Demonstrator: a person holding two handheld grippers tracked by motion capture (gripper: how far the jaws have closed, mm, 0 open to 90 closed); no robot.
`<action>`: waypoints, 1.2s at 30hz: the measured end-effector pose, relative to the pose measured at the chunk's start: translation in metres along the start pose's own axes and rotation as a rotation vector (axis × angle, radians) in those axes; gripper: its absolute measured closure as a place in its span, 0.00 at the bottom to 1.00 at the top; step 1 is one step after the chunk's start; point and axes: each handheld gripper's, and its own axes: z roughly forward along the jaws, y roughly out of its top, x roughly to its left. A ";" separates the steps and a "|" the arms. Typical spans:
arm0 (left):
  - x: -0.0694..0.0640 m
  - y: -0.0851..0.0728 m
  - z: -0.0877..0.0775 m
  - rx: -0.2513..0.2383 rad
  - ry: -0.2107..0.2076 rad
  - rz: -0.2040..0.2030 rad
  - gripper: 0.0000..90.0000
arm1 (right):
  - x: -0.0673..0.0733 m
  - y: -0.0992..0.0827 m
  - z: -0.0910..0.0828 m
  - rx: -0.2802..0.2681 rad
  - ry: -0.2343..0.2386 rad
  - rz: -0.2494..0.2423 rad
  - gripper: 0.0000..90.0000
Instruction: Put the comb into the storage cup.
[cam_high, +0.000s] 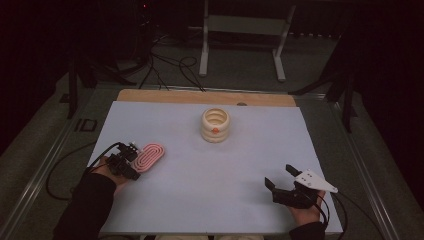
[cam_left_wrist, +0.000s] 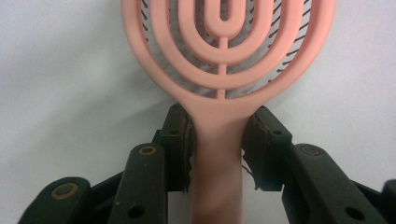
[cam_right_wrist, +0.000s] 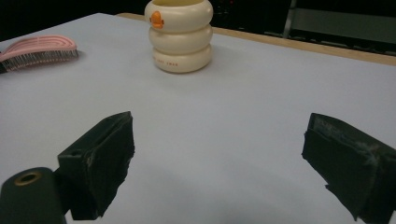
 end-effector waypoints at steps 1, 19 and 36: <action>-0.001 0.000 0.000 0.000 0.001 -0.001 0.72 | 0.000 0.000 0.000 0.001 -0.001 0.000 0.10; -0.001 0.001 -0.001 0.012 -0.013 0.003 0.76 | 0.000 -0.001 0.001 0.008 -0.002 0.003 0.10; -0.005 0.003 -0.016 -0.114 0.013 -0.021 0.78 | 0.000 -0.001 0.001 0.005 -0.004 0.006 0.10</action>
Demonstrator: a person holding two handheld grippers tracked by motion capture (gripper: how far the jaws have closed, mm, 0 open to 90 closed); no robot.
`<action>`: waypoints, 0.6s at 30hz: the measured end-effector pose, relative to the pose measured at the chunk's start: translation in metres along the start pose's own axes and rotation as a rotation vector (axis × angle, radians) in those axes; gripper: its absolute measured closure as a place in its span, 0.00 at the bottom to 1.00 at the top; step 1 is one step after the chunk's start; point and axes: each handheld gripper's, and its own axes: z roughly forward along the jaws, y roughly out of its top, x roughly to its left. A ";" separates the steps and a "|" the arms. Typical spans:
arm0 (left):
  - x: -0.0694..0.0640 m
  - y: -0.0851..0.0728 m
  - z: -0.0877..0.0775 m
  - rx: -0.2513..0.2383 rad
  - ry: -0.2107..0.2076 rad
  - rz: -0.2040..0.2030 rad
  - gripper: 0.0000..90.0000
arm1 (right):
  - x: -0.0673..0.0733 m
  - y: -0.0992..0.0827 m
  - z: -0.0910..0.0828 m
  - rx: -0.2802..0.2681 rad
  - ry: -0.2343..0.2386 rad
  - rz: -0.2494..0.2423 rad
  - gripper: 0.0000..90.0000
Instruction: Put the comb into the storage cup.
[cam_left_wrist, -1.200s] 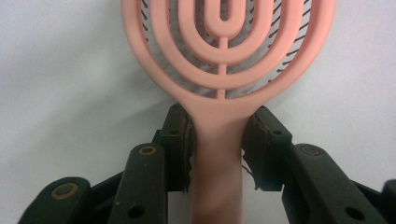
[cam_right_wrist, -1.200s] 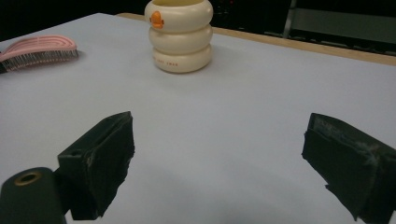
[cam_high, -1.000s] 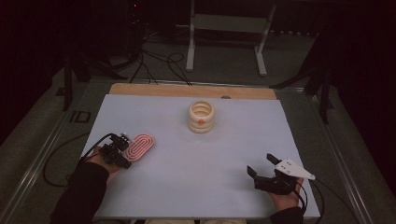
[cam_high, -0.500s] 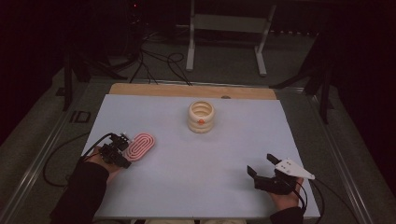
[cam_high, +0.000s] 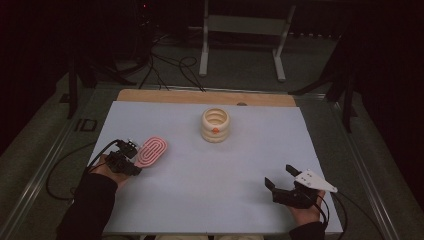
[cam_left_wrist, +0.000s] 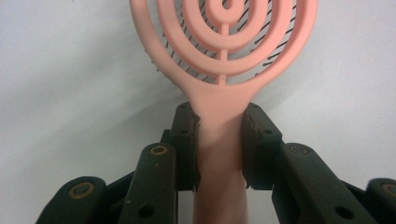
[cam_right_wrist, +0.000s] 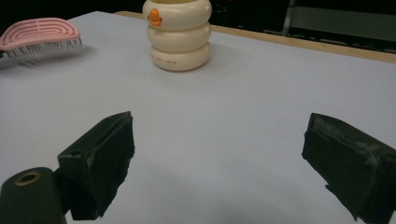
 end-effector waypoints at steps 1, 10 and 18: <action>0.000 0.000 0.000 0.000 0.000 0.000 0.78 | 0.000 0.000 0.000 0.000 0.000 0.000 0.10; -0.005 0.003 -0.005 -0.082 -0.025 -0.014 0.79 | 0.000 0.000 0.000 -0.001 -0.001 0.002 0.10; -0.018 0.007 -0.007 -0.194 0.006 -0.001 0.79 | 0.000 0.000 0.000 0.002 0.000 -0.001 0.10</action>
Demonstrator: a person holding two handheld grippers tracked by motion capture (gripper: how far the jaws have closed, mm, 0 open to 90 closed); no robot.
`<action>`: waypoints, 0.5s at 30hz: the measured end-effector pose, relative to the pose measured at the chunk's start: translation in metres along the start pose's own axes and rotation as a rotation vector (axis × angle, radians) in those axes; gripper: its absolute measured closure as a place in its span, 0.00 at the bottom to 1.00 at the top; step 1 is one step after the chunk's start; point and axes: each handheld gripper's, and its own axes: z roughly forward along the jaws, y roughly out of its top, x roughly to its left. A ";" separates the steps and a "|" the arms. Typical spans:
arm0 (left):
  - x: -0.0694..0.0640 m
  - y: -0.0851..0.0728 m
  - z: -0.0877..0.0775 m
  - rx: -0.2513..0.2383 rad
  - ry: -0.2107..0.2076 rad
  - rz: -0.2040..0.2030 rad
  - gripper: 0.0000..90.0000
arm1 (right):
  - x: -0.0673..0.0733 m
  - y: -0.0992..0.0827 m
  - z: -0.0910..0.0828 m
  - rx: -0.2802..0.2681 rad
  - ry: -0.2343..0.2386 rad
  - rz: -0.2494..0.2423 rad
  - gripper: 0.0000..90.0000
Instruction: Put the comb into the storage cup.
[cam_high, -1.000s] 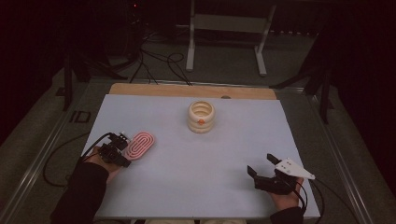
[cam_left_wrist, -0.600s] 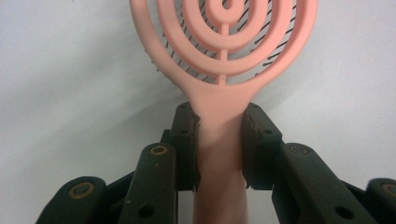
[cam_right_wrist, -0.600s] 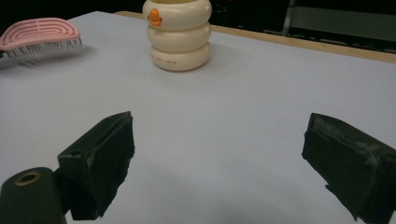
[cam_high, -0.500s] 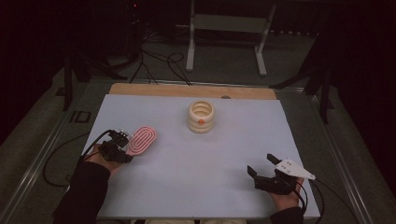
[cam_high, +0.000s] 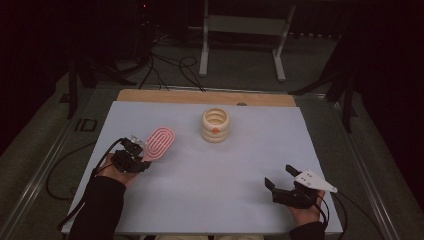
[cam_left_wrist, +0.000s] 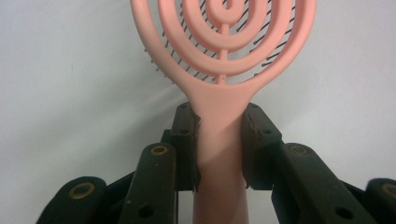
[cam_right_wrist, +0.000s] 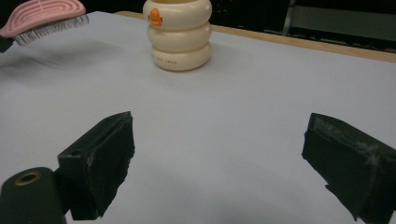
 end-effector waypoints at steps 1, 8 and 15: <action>-0.001 0.001 -0.001 -0.012 0.001 -0.002 0.79 | 0.000 0.000 0.000 0.000 0.000 0.000 0.10; -0.009 0.007 -0.004 -0.081 0.015 -0.005 0.79 | 0.000 0.000 0.000 0.000 0.001 0.006 0.10; -0.012 0.009 -0.007 -0.124 0.012 -0.015 0.79 | 0.000 -0.001 0.000 0.004 0.001 0.001 0.10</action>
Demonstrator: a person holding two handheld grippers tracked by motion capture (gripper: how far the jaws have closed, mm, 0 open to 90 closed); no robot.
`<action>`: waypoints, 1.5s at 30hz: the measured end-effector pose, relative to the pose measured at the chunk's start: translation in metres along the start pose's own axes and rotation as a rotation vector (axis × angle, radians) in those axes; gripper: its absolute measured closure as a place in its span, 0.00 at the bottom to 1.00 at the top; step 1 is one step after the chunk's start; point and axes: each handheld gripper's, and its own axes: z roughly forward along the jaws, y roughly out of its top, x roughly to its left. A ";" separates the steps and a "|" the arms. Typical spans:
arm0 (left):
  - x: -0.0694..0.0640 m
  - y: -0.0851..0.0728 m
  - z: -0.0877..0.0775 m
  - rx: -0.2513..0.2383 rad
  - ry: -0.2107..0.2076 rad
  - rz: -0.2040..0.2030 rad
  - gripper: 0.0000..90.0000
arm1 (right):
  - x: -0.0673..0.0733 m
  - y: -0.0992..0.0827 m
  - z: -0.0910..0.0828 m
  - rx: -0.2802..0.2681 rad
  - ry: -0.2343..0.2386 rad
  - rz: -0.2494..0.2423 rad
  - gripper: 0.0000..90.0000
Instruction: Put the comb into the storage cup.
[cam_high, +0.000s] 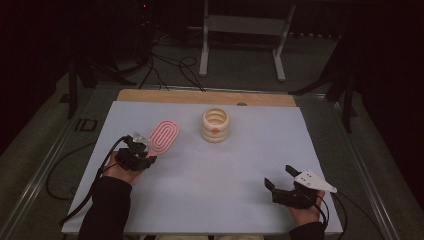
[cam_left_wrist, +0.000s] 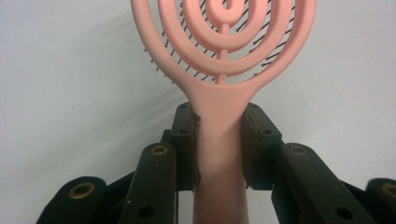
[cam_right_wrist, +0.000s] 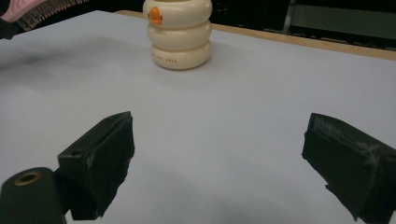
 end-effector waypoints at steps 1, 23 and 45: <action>0.000 0.000 0.000 0.000 0.000 0.000 0.79 | 0.000 0.000 0.000 0.000 0.000 0.000 0.10; -0.016 0.003 -0.011 -0.157 -0.032 0.028 0.79 | 0.004 -0.001 0.006 0.015 0.025 -0.007 0.10; -0.032 0.011 -0.021 -0.273 -0.122 0.071 0.79 | 0.017 0.007 0.014 0.009 0.055 -0.022 0.10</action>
